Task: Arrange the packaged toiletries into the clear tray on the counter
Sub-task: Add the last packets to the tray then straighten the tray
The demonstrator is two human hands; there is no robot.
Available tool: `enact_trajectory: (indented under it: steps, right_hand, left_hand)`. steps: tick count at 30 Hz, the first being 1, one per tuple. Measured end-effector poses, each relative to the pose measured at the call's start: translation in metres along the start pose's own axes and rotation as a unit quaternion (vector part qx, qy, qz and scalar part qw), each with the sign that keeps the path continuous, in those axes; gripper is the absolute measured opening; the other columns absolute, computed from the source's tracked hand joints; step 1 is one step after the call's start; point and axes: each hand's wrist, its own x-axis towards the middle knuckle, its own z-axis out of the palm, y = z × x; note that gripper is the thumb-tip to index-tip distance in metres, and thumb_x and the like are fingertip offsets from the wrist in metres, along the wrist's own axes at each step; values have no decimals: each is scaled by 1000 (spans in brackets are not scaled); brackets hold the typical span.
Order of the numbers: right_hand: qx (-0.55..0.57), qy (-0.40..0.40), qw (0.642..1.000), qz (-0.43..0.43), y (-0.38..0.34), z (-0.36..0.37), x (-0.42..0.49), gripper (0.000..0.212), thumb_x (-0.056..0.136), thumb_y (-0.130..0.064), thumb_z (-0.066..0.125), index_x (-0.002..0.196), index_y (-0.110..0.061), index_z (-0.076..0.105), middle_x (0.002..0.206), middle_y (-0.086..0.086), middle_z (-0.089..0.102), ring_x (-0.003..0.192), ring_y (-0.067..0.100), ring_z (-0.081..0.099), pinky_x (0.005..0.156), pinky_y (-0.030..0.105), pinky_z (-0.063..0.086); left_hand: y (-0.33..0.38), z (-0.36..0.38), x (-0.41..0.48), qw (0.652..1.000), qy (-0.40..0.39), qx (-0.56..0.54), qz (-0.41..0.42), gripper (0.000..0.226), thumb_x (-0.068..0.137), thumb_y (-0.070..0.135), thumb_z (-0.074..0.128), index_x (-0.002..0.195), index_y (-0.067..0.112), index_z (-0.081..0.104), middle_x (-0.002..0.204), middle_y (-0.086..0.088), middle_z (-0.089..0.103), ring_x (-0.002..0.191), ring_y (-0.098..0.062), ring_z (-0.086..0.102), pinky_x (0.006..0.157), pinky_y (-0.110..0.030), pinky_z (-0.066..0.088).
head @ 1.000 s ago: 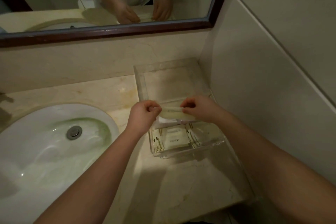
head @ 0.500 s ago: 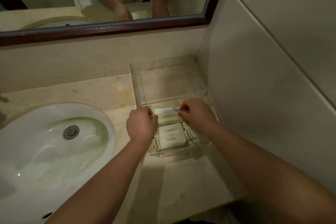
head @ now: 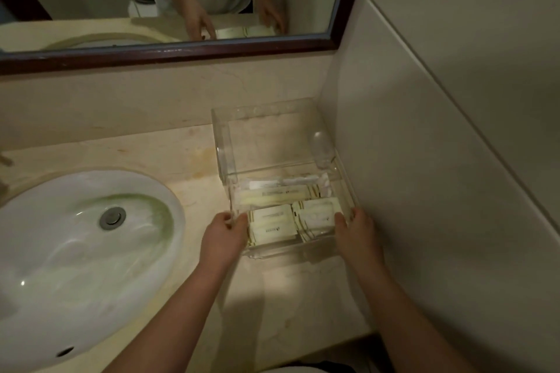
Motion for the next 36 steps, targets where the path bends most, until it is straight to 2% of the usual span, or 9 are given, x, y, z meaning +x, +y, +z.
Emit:
enact_trajectory:
  steps: [3,6,11,16,19,25,29,31,36]
  right_hand:
    - [94,-30,994,40,4,4,6,46,96,-35,45,133,-8,50,129,16,60,113,33,58,90,37,46]
    - [154,-15,987,45,3,7,11,41,94,-28,50,131,-9,53,129,12,61,113,31,59,92,35,47]
    - [201,33,979,12,-1,14,7,31,92,-14,56,122,-7,57,108,7,62,92,21,56,78,26,38]
    - [225,62,972,-24,1,24,2,32,92,-13,58,123,-6,56,111,7,62,100,22,59,82,28,40]
    - [226,54,973,-9,2,31,1,33,95,-21,54,125,-6,54,118,9,63,103,22,58,84,28,40]
    - [241,33,970,19,-6,33,4,45,94,-32,56,133,-11,50,124,5,61,108,21,59,82,26,38]
    - [238,41,970,17,-7,40,6,59,89,-37,64,140,-16,43,137,7,54,120,21,55,90,28,42]
    - [219,51,974,12,-7,43,4,68,86,-39,67,143,-17,38,139,10,50,120,25,54,94,32,45]
    - [179,70,981,-29,-16,47,1,74,85,-36,69,146,-14,33,136,13,44,114,29,55,90,32,46]
  left_hand:
    - [-3,1,-14,999,-16,-37,0,25,91,32,57,110,16,63,93,-2,68,92,-27,65,87,-48,53]
    - [-1,1,-19,996,-35,-83,-3,13,82,37,58,94,34,62,89,3,69,87,-26,68,85,-50,55]
    - [1,2,-16,990,-12,-139,20,21,74,37,60,89,50,65,96,6,74,91,-19,70,88,-50,55]
    - [6,0,-13,987,10,-156,44,30,75,31,63,96,52,61,95,10,73,89,-16,70,86,-46,55]
    - [3,0,-9,986,-4,-154,56,34,88,18,63,93,52,58,91,21,66,81,7,66,82,-30,53]
    - [1,-2,1,984,-14,-169,52,28,88,24,64,115,31,61,106,13,68,100,-6,64,90,-28,51]
    - [-8,4,8,993,-21,-101,53,74,59,48,75,128,30,52,125,-4,55,107,-15,62,96,-41,52]
    - [-12,5,8,996,-21,-61,58,84,53,45,78,130,30,47,123,-2,49,108,-19,58,94,-42,53]
    - [-19,4,1,994,-7,-10,105,77,63,21,84,125,35,42,108,4,40,108,-21,47,91,-35,50]
